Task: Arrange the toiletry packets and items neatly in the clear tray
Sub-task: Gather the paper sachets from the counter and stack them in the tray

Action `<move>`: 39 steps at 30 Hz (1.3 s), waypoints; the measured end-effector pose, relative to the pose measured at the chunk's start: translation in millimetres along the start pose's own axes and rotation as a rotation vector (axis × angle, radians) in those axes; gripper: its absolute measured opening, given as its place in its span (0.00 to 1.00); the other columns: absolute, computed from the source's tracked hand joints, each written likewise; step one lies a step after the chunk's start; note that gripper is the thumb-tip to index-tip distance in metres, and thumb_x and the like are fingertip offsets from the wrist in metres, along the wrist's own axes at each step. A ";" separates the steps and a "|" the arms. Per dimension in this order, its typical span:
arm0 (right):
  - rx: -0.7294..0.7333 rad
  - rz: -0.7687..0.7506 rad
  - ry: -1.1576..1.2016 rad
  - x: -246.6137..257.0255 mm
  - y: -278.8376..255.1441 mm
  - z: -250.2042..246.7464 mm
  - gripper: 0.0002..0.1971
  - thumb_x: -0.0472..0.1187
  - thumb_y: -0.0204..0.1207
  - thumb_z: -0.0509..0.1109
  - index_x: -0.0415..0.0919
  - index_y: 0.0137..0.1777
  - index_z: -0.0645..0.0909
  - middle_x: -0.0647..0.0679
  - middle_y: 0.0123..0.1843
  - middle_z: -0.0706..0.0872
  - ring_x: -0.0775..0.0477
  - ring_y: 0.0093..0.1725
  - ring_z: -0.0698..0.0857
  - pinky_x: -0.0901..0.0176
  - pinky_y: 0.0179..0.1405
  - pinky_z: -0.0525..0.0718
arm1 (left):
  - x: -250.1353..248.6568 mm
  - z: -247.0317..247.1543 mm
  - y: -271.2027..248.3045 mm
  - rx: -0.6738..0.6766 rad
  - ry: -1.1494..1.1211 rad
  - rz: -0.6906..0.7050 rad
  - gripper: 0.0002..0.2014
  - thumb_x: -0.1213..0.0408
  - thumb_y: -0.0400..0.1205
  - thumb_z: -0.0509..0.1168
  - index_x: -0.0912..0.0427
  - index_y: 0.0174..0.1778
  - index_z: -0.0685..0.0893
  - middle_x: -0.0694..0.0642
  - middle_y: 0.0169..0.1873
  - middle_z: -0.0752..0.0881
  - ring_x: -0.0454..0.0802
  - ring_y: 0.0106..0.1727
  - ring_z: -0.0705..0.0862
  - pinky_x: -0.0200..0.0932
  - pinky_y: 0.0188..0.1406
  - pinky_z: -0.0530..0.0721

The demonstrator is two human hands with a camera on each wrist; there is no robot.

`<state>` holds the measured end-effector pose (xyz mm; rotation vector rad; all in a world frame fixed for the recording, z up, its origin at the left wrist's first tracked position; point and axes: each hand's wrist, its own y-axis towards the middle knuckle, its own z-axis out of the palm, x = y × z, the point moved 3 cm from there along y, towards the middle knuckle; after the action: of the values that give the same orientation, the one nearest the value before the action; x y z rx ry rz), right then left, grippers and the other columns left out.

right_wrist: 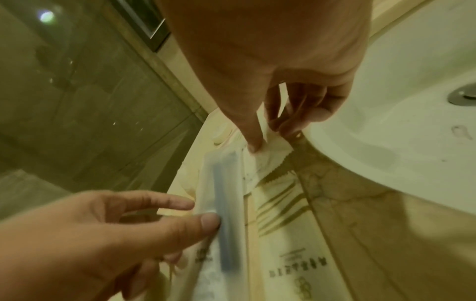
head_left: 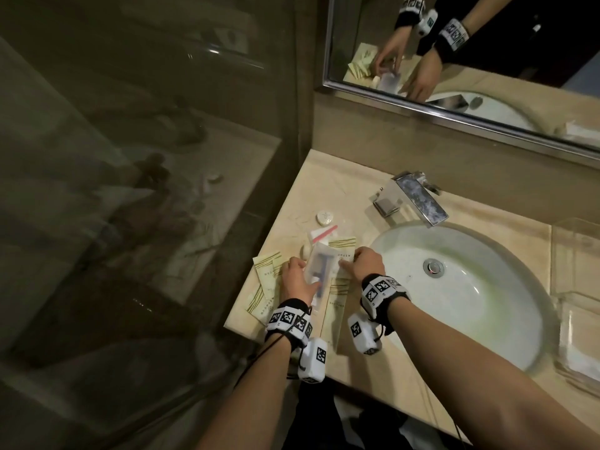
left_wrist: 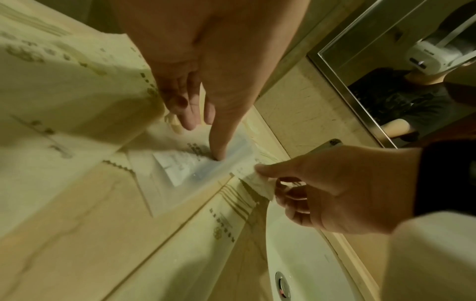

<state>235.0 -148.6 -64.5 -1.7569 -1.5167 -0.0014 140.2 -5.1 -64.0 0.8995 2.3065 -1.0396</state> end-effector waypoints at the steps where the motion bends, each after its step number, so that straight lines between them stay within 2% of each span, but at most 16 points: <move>1: 0.001 0.000 0.010 -0.3 1.0 -1.5 0.17 0.46 0.76 0.75 0.34 0.58 0.83 0.37 0.57 0.89 0.36 0.57 0.86 0.48 0.58 0.85 | 0.6 -1.3 0.3 -0.010 -0.002 0.001 0.24 0.66 0.68 0.79 0.57 0.55 0.77 0.56 0.58 0.78 0.55 0.56 0.81 0.48 0.58 0.84; 5: -0.123 0.037 0.154 -7.0 -1.4 -15.6 0.18 0.45 0.80 0.71 0.32 0.62 0.79 0.35 0.59 0.86 0.33 0.60 0.83 0.51 0.56 0.79 | 5.7 -17.0 -1.7 -0.113 -0.029 0.000 0.17 0.65 0.72 0.76 0.58 0.50 0.75 0.57 0.55 0.80 0.54 0.54 0.81 0.45 0.52 0.82; 8: -0.201 0.009 0.246 -8.9 -3.7 -23.0 0.18 0.45 0.81 0.69 0.30 0.61 0.76 0.38 0.51 0.82 0.33 0.56 0.83 0.54 0.47 0.74 | 16.8 -38.3 -2.9 -0.261 0.007 -0.081 0.19 0.66 0.71 0.77 0.58 0.49 0.73 0.61 0.58 0.78 0.59 0.60 0.79 0.52 0.59 0.81; 11: -0.191 -0.083 0.265 -3.8 -6.6 -22.3 0.18 0.46 0.81 0.70 0.31 0.59 0.76 0.42 0.48 0.79 0.39 0.48 0.80 0.57 0.46 0.72 | 27.5 -49.7 -1.9 -0.309 0.043 -0.189 0.29 0.60 0.66 0.81 0.61 0.57 0.73 0.63 0.62 0.76 0.62 0.64 0.76 0.59 0.63 0.80; 14: -0.179 -0.153 0.298 2.9 -11.8 -17.2 0.12 0.46 0.80 0.71 0.38 0.52 0.75 0.47 0.44 0.80 0.45 0.43 0.78 0.60 0.42 0.74 | 29.3 -48.4 -0.1 -0.276 0.085 -0.174 0.32 0.55 0.64 0.82 0.62 0.58 0.75 0.62 0.62 0.77 0.61 0.65 0.76 0.59 0.62 0.80; 17: -0.152 -0.213 0.329 3.9 -14.0 -10.8 0.10 0.44 0.79 0.72 0.40 0.48 0.74 0.57 0.36 0.77 0.54 0.35 0.77 0.74 0.30 0.71 | 30.9 -49.5 -0.4 -0.296 0.067 -0.184 0.32 0.54 0.65 0.81 0.60 0.59 0.74 0.62 0.62 0.76 0.61 0.65 0.75 0.58 0.61 0.79; 19: -0.132 -0.232 0.329 4.2 -15.0 -7.3 0.09 0.44 0.79 0.72 0.40 0.49 0.76 0.57 0.38 0.80 0.59 0.34 0.78 0.76 0.29 0.71 | 34.1 -54.8 0.0 -0.332 0.015 -0.226 0.31 0.56 0.67 0.80 0.60 0.60 0.73 0.64 0.63 0.75 0.63 0.66 0.74 0.59 0.59 0.79; 22: -0.104 -0.242 0.332 3.9 -16.7 -1.7 0.11 0.44 0.79 0.72 0.37 0.55 0.79 0.51 0.45 0.84 0.55 0.38 0.81 0.76 0.32 0.73 | 42.0 -57.5 4.5 -0.324 -0.067 -0.278 0.26 0.63 0.70 0.78 0.60 0.59 0.73 0.64 0.62 0.80 0.64 0.66 0.77 0.59 0.61 0.79; 24: -0.097 -0.243 0.339 3.9 -17.9 1.0 0.13 0.44 0.79 0.73 0.36 0.56 0.80 0.49 0.47 0.85 0.54 0.39 0.82 0.76 0.33 0.74 | 45.6 -59.0 6.3 -0.319 -0.192 -0.316 0.20 0.67 0.73 0.76 0.61 0.56 0.74 0.65 0.57 0.85 0.63 0.63 0.82 0.57 0.60 0.83; 26: -0.092 -0.239 0.352 3.2 -18.8 2.3 0.13 0.44 0.78 0.73 0.36 0.57 0.80 0.48 0.48 0.86 0.50 0.42 0.84 0.73 0.36 0.76 | 45.2 -62.3 6.3 -0.314 -0.281 -0.340 0.14 0.70 0.76 0.73 0.64 0.54 0.80 0.66 0.53 0.88 0.62 0.57 0.86 0.50 0.56 0.85; 29: -0.096 -0.247 0.352 3.3 -20.3 0.2 0.13 0.44 0.79 0.72 0.36 0.57 0.80 0.49 0.48 0.86 0.48 0.44 0.84 0.74 0.36 0.76 | 38.9 -72.3 5.2 -0.326 -0.321 -0.284 0.09 0.72 0.76 0.73 0.67 0.51 0.85 0.64 0.49 0.88 0.57 0.49 0.87 0.43 0.51 0.83; 32: -0.108 -0.267 0.374 5.4 -22.5 -8.4 0.13 0.44 0.79 0.72 0.37 0.59 0.80 0.50 0.48 0.86 0.49 0.44 0.84 0.77 0.35 0.75 | 23.2 -88.2 1.5 -0.403 -0.322 -0.170 0.06 0.72 0.76 0.72 0.62 0.47 0.84 0.61 0.49 0.86 0.53 0.45 0.86 0.49 0.51 0.87; 35: -0.125 -0.295 0.421 7.6 -24.4 -18.8 0.12 0.45 0.80 0.71 0.39 0.58 0.81 0.50 0.47 0.86 0.53 0.41 0.83 0.77 0.34 0.76 | -2.4 -102.0 -8.5 -0.451 -0.350 -0.047 0.05 0.71 0.78 0.70 0.63 0.49 0.82 0.57 0.47 0.85 0.51 0.44 0.84 0.38 0.40 0.82; 37: -0.134 -0.311 0.480 8.8 -27.4 -28.6 0.10 0.45 0.80 0.71 0.40 0.56 0.81 0.52 0.45 0.85 0.58 0.39 0.82 0.79 0.33 0.76 | -22.5 -104.9 -17.0 -0.444 -0.393 0.023 0.07 0.70 0.79 0.70 0.64 0.51 0.82 0.56 0.45 0.84 0.49 0.44 0.83 0.35 0.39 0.79; 39: -0.143 -0.329 0.543 8.1 -29.9 -41.1 0.08 0.44 0.81 0.70 0.41 0.54 0.82 0.50 0.45 0.86 0.53 0.41 0.83 0.78 0.36 0.78 | -40.4 -98.6 -22.0 -0.356 -0.469 0.053 0.10 0.69 0.79 0.70 0.64 0.54 0.80 0.55 0.47 0.86 0.49 0.45 0.85 0.39 0.44 0.83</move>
<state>232.0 -165.8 -16.1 -1.4305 -1.3935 -0.7108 139.0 45.5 32.3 0.5060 1.9687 -0.6926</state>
